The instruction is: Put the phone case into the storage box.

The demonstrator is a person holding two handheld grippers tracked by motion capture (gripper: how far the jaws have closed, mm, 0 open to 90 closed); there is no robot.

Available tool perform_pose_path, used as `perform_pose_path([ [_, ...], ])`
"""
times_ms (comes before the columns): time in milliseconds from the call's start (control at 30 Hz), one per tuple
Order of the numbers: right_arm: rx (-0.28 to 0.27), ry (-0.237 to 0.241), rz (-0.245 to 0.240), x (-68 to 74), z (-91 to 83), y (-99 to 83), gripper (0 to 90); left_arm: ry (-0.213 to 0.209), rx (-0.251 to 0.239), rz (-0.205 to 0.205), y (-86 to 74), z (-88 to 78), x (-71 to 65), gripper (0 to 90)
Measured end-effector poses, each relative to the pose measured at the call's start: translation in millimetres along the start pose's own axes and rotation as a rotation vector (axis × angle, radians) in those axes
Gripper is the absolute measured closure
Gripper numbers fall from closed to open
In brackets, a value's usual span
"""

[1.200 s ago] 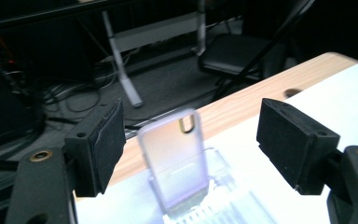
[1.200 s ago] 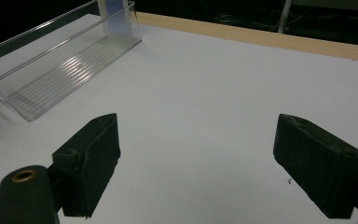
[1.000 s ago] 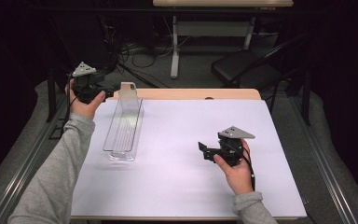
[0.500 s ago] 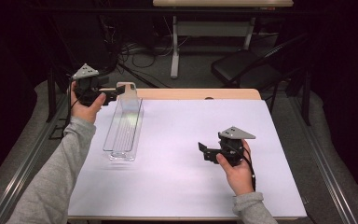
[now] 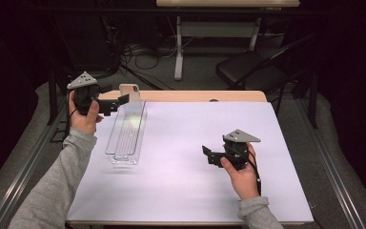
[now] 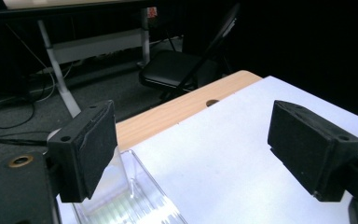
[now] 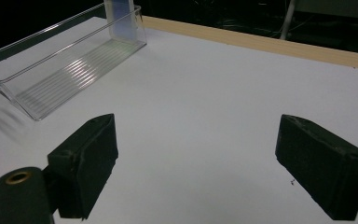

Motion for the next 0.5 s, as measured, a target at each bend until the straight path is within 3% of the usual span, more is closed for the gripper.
perform_pose_path([
  [200,0.001,0.003,-0.014,1.7,-0.1,1.2,10.3,-0.035,-0.001,-0.009,-3.1,-6.4,-9.1,15.6],
  [500,-0.002,0.022,-0.027,4.8,-4.0,4.2,3.9,-0.040,0.008,-0.006,-12.7,-13.8,-19.6,12.9],
])
Point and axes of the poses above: each handheld gripper's, and its own axes: z roughly forward along the jaws, y roughly out of its top, x roughly to its left, the point moved 5 cm from there along z, roughly forward along the jaws, and after that the axes turned 3 degrees about x, right-handed, at the moved point
